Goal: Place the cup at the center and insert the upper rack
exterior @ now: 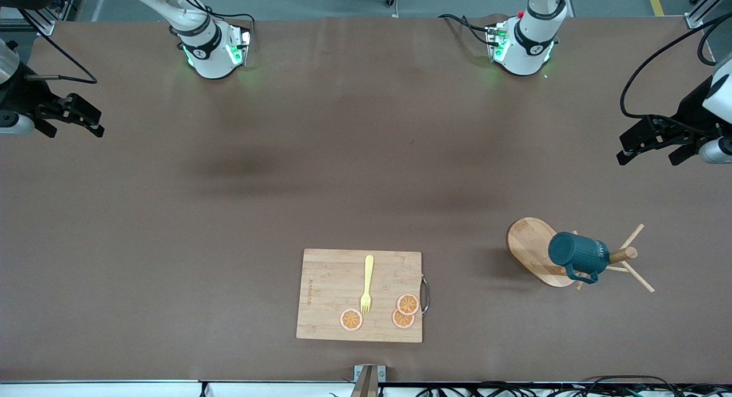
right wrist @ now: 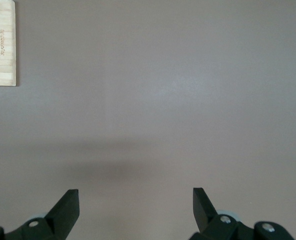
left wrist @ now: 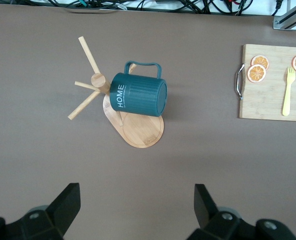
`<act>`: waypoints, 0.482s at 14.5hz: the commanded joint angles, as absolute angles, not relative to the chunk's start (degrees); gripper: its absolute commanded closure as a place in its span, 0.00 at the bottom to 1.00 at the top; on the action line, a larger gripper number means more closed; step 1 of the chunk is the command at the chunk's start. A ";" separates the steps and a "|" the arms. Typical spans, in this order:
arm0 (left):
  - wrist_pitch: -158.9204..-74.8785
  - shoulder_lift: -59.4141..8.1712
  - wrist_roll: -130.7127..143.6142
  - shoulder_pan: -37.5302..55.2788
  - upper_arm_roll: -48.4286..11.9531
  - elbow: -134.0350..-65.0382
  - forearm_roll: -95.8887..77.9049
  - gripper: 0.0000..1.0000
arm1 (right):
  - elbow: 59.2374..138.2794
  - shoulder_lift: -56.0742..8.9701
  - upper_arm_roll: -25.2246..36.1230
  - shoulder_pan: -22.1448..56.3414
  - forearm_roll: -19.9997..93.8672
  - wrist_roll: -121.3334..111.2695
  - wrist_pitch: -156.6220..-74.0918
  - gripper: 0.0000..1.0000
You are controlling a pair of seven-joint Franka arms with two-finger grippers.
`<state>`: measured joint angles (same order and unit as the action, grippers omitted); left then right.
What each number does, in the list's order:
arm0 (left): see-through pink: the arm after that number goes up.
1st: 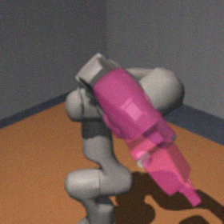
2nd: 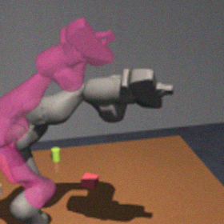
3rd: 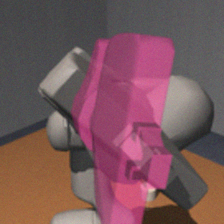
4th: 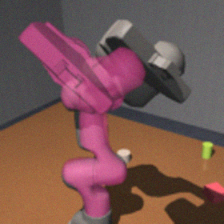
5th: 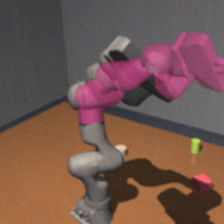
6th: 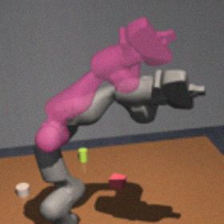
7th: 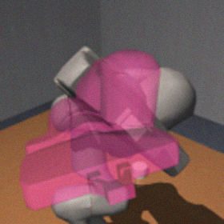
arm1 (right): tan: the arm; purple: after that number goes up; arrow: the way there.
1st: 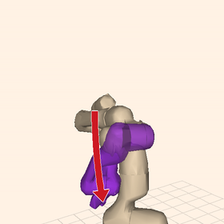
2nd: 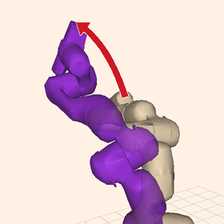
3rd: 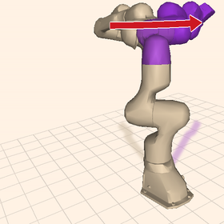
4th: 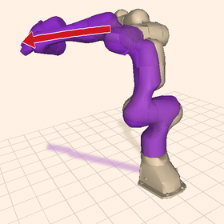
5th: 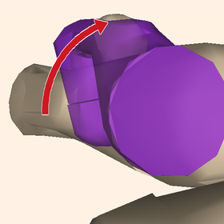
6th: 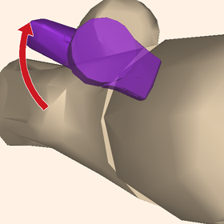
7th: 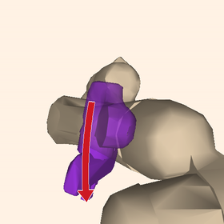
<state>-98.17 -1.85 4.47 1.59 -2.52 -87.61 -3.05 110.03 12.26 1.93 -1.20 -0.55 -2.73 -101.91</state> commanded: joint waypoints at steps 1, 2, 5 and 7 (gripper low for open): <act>-96.77 -0.97 3.43 3.34 -0.44 -87.10 -3.34 0.00 | 111.45 13.89 1.41 -2.11 -0.44 -3.25 -102.04 0.00; -96.77 -0.71 3.78 3.25 -0.61 -87.10 -3.34 0.00 | 111.45 13.89 1.41 -2.02 -0.44 -3.16 -102.04 0.00; -95.02 0.44 3.61 3.25 -0.53 -87.71 -3.25 0.00 | 110.83 13.89 1.32 -2.02 -0.44 -3.16 -102.04 0.00; -94.22 0.53 3.52 3.25 -0.53 -87.71 -2.03 0.00 | 110.30 13.89 1.14 -1.85 -0.44 -3.16 -102.04 0.00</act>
<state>-95.61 -0.57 4.45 2.74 -1.14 -87.43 -2.95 109.81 12.35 1.86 -1.20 -0.55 -2.75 -101.91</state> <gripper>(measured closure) 0.000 0.000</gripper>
